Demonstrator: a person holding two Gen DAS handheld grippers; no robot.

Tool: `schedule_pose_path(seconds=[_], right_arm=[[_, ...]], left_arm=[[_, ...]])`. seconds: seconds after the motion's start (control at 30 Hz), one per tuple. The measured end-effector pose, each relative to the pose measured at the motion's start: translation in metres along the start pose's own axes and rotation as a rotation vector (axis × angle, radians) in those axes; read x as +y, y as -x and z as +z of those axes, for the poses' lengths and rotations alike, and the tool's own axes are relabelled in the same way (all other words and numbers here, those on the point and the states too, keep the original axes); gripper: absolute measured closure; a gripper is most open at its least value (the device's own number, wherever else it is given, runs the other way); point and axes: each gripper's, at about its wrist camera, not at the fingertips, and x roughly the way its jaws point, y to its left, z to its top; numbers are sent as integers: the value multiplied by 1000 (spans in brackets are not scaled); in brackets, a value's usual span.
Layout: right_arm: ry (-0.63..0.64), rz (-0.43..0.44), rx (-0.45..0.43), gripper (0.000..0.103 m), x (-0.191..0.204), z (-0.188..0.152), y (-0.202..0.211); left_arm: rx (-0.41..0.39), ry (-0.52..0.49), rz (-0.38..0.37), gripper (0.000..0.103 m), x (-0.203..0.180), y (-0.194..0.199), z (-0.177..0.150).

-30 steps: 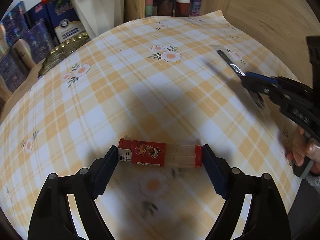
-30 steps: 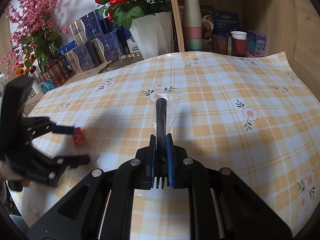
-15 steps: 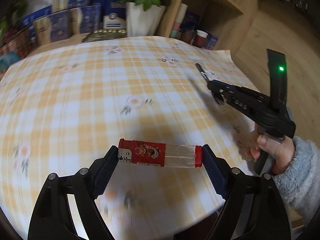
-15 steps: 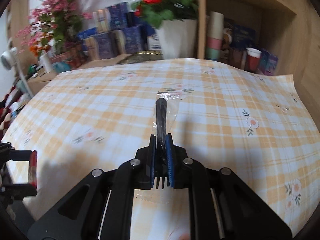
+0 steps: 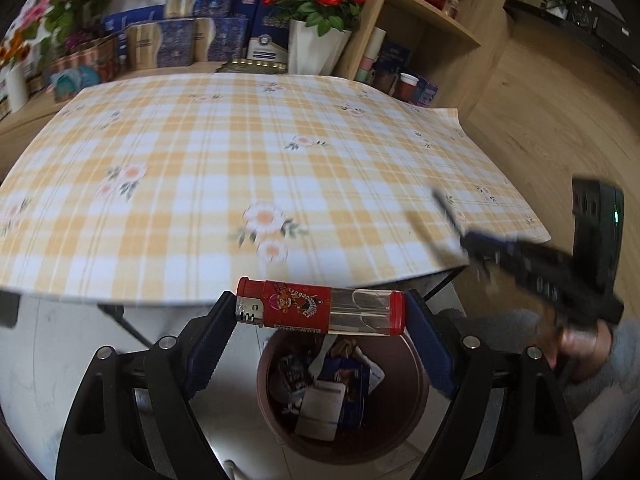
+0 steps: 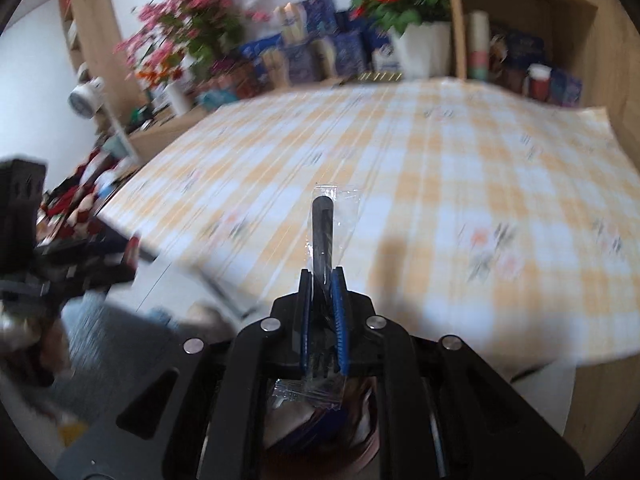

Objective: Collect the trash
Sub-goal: 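Carry both items over the bin and open the right gripper to drop the fork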

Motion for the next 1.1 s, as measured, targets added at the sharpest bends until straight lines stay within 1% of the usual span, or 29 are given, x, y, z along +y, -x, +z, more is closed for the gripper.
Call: schedule_pose_path(seconds=[0.07, 0.17, 0.2, 0.27, 0.33, 0.43, 0.53, 0.6, 0.7, 0.87, 1.03, 1.07, 1.1], right_arm=[[11, 40, 54, 89, 13, -20, -2], [64, 71, 162, 89, 35, -47, -17], [80, 76, 185, 89, 40, -53, -21], [138, 62, 244, 89, 54, -61, -36], [158, 63, 268, 89, 58, -63, -47], [146, 55, 313, 89, 57, -66, -71], [127, 12, 355, 89, 52, -71, -94], [116, -32, 373, 89, 48, -75, -104], [89, -75, 385, 89, 39, -79, -107], [40, -92, 384, 89, 26, -78, -103], [39, -121, 393, 88, 24, -78, -106], [41, -131, 391, 88, 24, -78, -106], [43, -139, 389, 76, 24, -78, -106]], left_arm=[[-7, 7, 2, 22, 0, 5, -12], [-12, 3, 11, 22, 0, 9, -21], [-17, -1, 12, 22, -1, 10, -23], [-32, -4, 15, 22, -2, 12, -26], [-39, 0, 15, 22, 0, 12, -28], [-46, 7, 21, 22, 2, 14, -33], [-54, 22, 32, 22, 5, 18, -36], [-59, 29, 40, 22, 8, 19, -38], [-58, 43, 44, 22, 12, 19, -40], [-43, 40, 37, 22, 11, 12, -42], [-24, 8, 37, 22, 4, 6, -44], [-22, 2, 37, 22, 3, 6, -44], [-22, 0, 38, 22, 2, 6, -44]])
